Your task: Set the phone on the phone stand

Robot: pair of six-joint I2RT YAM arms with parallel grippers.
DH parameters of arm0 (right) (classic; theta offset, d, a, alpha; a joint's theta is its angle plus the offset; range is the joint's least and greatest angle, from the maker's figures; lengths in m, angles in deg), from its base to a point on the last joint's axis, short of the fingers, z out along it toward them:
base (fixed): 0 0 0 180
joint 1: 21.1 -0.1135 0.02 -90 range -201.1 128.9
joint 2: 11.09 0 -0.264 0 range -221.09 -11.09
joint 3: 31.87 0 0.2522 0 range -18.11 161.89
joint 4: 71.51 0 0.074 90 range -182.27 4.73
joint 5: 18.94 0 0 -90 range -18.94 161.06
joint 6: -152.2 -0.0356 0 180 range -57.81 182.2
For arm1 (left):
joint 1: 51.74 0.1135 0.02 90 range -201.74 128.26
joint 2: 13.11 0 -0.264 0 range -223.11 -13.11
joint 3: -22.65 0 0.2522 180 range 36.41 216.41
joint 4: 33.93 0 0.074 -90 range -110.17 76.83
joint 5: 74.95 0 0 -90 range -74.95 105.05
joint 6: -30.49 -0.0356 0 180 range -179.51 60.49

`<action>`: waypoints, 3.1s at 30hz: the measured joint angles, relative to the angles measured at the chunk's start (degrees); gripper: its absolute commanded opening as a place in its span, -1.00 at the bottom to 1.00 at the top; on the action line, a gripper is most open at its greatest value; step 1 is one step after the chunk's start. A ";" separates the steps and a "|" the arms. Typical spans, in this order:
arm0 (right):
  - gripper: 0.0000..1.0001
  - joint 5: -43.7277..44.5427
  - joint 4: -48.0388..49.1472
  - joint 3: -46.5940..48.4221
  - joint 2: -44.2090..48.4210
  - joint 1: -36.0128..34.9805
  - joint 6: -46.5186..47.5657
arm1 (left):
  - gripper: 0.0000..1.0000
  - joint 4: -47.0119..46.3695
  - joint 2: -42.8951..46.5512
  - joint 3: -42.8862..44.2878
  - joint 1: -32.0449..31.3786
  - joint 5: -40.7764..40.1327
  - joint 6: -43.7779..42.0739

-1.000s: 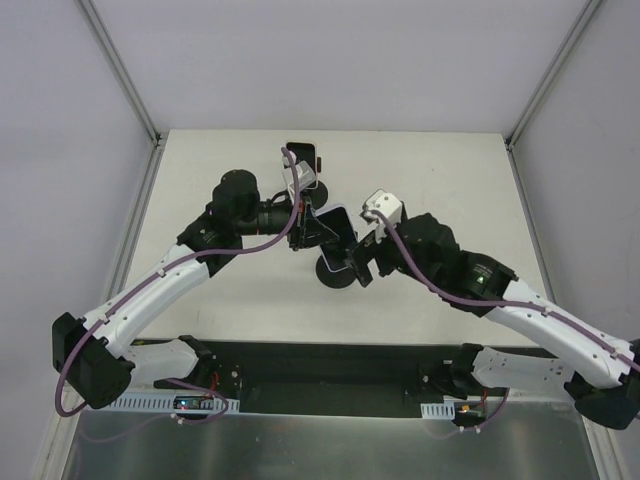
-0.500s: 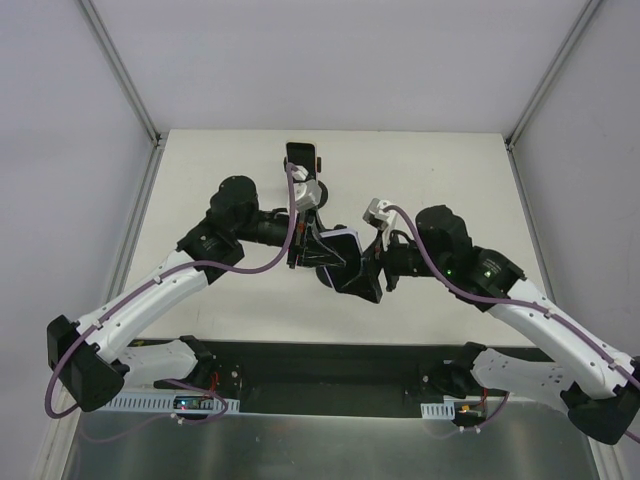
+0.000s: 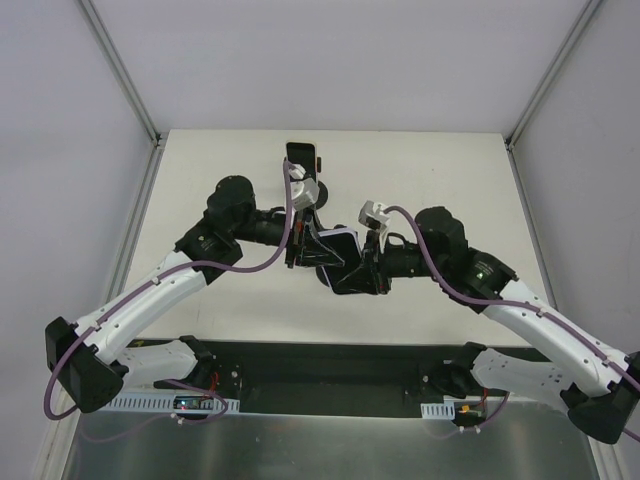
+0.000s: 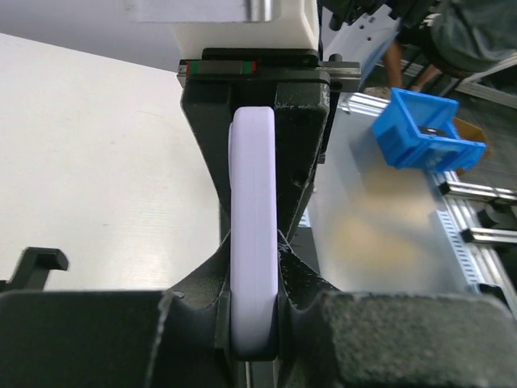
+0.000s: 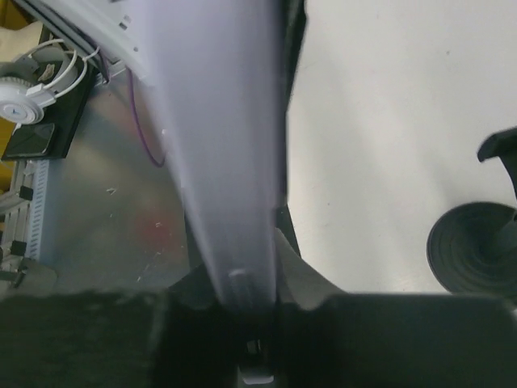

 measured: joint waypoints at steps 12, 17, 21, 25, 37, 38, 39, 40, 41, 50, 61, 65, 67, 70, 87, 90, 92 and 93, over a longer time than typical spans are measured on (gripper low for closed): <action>-0.99 2.43 16.61 -9.35 3.02 -1.77 -4.44 | -0.13 -6.86 0.04 -1.29 0.22 0.66 6.73; -0.99 3.52 19.34 -10.25 3.34 -2.29 -5.11 | -0.31 -9.64 0.04 -1.40 0.22 0.59 8.61; -0.99 3.85 20.46 -10.25 3.37 -3.06 -5.14 | -0.48 -11.08 0.04 -1.49 0.35 -0.07 9.49; -0.99 5.01 20.65 -10.25 3.37 -3.98 -5.03 | -0.47 -11.80 0.04 -1.51 0.35 -0.13 10.05; 0.98 10.19 17.55 -9.46 3.26 -5.60 -3.74 | -1.00 -11.61 1.01 -1.97 0.04 -0.42 8.48; 0.93 12.66 15.65 -9.33 3.26 -5.40 -2.86 | -1.00 -10.32 1.68 -1.97 -0.13 -0.98 7.67; 0.93 14.03 14.34 -9.29 3.30 -5.33 -3.26 | -1.00 -8.61 2.54 -1.95 -0.22 -2.27 6.21; 0.93 16.17 12.46 -9.11 3.41 -5.31 -3.19 | -1.00 -6.73 3.61 -1.97 -0.48 -4.26 4.59; 0.93 18.95 10.16 -8.72 3.69 -5.40 -3.26 | -1.00 -5.07 4.59 -1.95 -0.48 -6.51 3.04; 0.69 42.91 -4.68 -5.29 7.58 -4.68 -6.47 | -1.00 3.91 14.95 -2.99 -0.50 -29.73 -5.68; 0.03 52.85 -11.78 8.24 -9.11 -5.77 -12.68 | -1.00 5.07 20.94 -6.67 -0.48 -50.14 -9.11; -0.13 53.81 -12.59 10.10 -13.88 -5.95 -13.60 | -1.00 5.84 20.22 -6.86 -0.48 -51.21 -9.42; -0.14 54.07 -12.96 10.32 -14.91 -6.05 -13.73 | -1.00 5.81 20.02 -6.86 -0.48 -51.28 -9.64; -0.19 54.38 -13.03 10.38 -15.54 -6.12 -13.75 | -1.00 5.77 19.96 -6.86 -0.48 -50.99 -10.03; -0.79 54.53 -10.73 10.45 -18.40 -5.79 -12.96 | -1.00 5.88 17.53 -6.86 -0.48 -43.60 -10.71; -0.99 54.88 -10.54 10.45 -18.47 -5.38 -12.11 | -1.00 5.88 17.03 -6.86 -0.48 -41.86 -10.80; -0.99 54.62 -10.19 10.38 -18.47 -4.98 -11.26 | -1.00 5.88 16.68 -6.86 -0.48 -40.33 -10.97; -0.99 54.31 -10.08 10.34 -18.47 -4.98 -10.91 | -1.00 5.84 16.55 -6.86 -0.48 -39.60 -11.06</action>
